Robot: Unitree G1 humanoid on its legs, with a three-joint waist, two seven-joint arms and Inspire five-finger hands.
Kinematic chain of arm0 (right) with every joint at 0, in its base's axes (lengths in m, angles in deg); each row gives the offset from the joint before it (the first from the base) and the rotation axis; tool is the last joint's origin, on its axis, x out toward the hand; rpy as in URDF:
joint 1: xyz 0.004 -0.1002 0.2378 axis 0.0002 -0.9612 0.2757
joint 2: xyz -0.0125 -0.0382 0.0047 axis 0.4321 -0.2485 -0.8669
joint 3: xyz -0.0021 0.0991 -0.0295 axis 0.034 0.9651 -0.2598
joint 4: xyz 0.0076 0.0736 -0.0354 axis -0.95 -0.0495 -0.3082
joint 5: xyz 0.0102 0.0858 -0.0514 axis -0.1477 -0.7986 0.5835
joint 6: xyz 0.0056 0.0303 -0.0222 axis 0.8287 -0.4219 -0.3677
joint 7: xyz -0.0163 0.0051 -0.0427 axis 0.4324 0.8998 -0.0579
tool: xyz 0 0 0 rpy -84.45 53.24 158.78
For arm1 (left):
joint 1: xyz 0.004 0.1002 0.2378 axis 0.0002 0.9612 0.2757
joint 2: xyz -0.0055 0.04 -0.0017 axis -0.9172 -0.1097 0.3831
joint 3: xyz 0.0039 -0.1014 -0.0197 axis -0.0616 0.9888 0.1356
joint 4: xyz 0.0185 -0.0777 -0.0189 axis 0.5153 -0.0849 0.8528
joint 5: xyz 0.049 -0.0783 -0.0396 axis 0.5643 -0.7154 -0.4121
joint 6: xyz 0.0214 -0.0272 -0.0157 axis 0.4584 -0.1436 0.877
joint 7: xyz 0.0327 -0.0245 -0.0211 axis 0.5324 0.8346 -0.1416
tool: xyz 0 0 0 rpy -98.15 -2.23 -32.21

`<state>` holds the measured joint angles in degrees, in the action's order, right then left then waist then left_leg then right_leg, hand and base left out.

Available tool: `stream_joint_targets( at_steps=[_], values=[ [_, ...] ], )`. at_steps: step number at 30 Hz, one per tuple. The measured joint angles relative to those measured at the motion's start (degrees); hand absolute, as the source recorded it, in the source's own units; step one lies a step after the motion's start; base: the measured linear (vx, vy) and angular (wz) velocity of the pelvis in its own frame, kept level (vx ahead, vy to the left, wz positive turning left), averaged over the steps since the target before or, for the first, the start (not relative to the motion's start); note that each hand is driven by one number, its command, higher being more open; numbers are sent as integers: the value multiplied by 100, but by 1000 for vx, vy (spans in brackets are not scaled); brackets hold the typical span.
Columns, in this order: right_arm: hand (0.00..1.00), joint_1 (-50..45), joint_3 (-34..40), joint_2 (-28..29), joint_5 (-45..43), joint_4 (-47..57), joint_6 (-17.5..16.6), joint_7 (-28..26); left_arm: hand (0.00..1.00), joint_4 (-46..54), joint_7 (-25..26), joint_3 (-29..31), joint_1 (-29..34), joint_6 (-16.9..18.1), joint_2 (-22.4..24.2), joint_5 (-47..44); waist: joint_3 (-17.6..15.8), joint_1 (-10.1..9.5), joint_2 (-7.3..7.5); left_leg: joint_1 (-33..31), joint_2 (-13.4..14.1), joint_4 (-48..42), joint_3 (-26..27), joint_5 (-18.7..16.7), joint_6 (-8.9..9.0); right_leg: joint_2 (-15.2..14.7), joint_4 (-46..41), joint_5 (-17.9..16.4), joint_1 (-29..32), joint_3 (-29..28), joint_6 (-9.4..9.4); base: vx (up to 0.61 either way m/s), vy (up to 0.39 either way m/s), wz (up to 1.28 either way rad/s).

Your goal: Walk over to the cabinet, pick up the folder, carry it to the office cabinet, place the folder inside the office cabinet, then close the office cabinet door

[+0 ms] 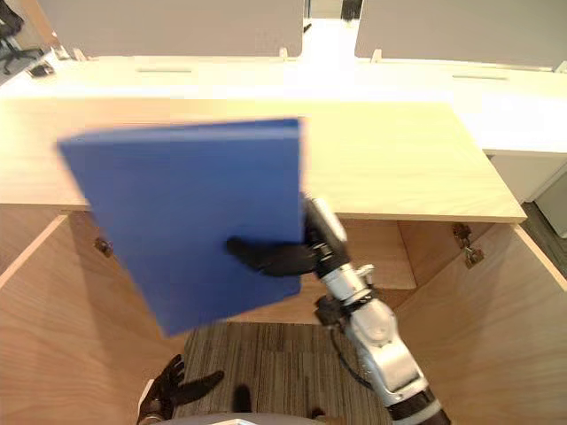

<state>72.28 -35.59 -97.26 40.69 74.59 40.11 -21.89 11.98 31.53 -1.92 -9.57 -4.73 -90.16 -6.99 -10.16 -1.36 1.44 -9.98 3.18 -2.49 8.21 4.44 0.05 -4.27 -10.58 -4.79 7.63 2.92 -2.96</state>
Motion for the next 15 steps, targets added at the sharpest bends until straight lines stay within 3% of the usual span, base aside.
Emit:
stream_joint_targets(
  at_steps=[1, 3, 6, 9, 12, 15],
  values=[
    [0, 160, -100, 5, 159, -170, 4, 10, 100, -27, 31, -26, -153, 0, -23, 1, -148, -15, 5, -248, 30, -275, 7, -62, -32, 5, -173, -26, 206, -22, 2, -221, -11, -13],
    [0, 596, -341, 9, 636, -764, 102, 68, 100, -66, 42, -142, -636, 5, -53, -14, -750, -68, -45, -1040, 165, -1343, 0, -433, -53, 33, -874, -218, 833, -49, 7, -253, 22, -5],
    [0, 839, -313, 153, 774, -1006, 169, 256, 100, -97, 137, -174, -952, 6, -133, -20, -1167, -70, -105, -1993, 252, -2332, -43, -810, -39, 21, -1840, -549, 1795, -96, 9, -231, 37, -3],
    [0, 1315, 14, 245, 696, -1255, 188, 316, 100, -76, 263, -157, -1377, 126, -104, -135, -1520, -75, -264, -2741, 258, -2856, -87, -882, -91, -30, -2437, -711, 2563, -102, 10, -161, 33, 1],
    [0, 1837, 507, 674, 293, -1745, 295, 557, 100, 54, 303, -150, -1710, 170, -67, -135, -1533, -128, -292, -3647, 306, -3456, -142, -1015, -90, -54, -3119, -874, 3474, -98, -23, -126, 14, 4],
    [0, 2254, 1090, 953, -460, -1960, 338, 945, 100, 322, 314, -89, -1838, 191, -38, -158, -1620, -234, -327, -4171, 325, -3885, -190, -1103, -115, -102, -3614, -1014, 3989, -60, -6, -69, -13, 8]
  ],
)
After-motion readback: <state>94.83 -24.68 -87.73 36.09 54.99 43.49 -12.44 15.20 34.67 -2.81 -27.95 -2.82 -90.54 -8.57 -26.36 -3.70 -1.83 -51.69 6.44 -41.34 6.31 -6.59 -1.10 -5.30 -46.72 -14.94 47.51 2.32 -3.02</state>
